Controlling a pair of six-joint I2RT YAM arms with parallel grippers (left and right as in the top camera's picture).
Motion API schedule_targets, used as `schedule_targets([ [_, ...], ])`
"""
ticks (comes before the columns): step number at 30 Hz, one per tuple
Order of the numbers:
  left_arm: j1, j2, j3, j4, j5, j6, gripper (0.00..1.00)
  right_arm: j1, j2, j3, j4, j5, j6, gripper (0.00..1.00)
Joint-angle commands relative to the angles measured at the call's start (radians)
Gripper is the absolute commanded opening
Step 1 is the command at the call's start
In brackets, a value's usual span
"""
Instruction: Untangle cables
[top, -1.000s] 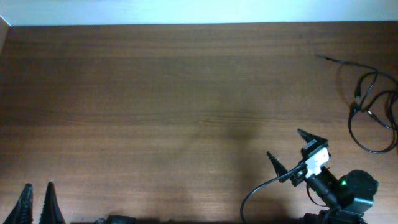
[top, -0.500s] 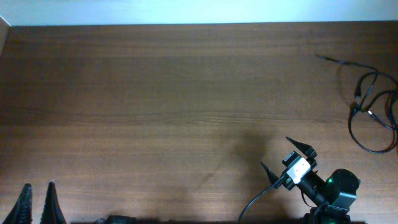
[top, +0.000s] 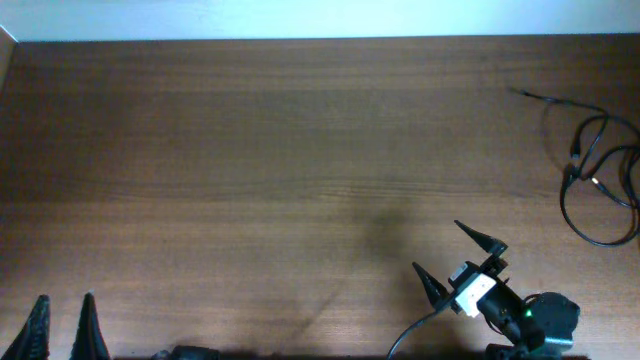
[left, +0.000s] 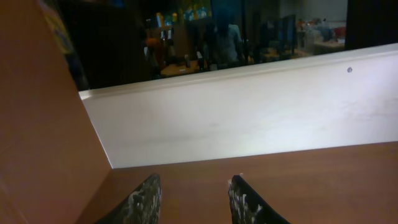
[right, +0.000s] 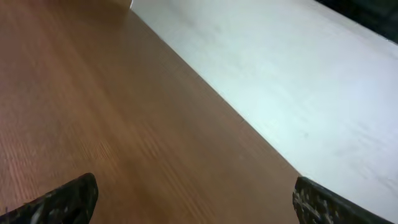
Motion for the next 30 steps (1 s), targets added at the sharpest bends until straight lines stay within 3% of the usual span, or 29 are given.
schedule_targets([
  [1,-0.006,-0.001,0.002,-0.001,-0.004,0.009,0.36,0.006,-0.009,-0.007,-0.002,0.002,0.012,0.99],
  [9,-0.006,-0.001,0.002,-0.001,-0.004,0.009,0.37,0.006,-0.009,-0.007,-0.002,0.003,0.013,0.99],
  [20,-0.006,-0.001,0.002,-0.002,-0.004,0.009,0.38,0.006,-0.008,-0.007,-0.006,0.761,0.013,0.99],
  [26,-0.006,-0.001,0.002,-0.007,-0.004,0.008,0.42,0.006,-0.008,-0.007,-0.01,0.811,0.012,0.99],
  [28,-0.006,-0.001,0.002,-0.038,-0.002,0.009,0.37,0.006,-0.008,-0.007,-0.01,0.811,0.012,0.99],
  [30,-0.006,-0.001,-0.009,-0.073,0.13,0.091,0.24,0.006,-0.008,-0.007,-0.01,0.811,0.012,0.99],
])
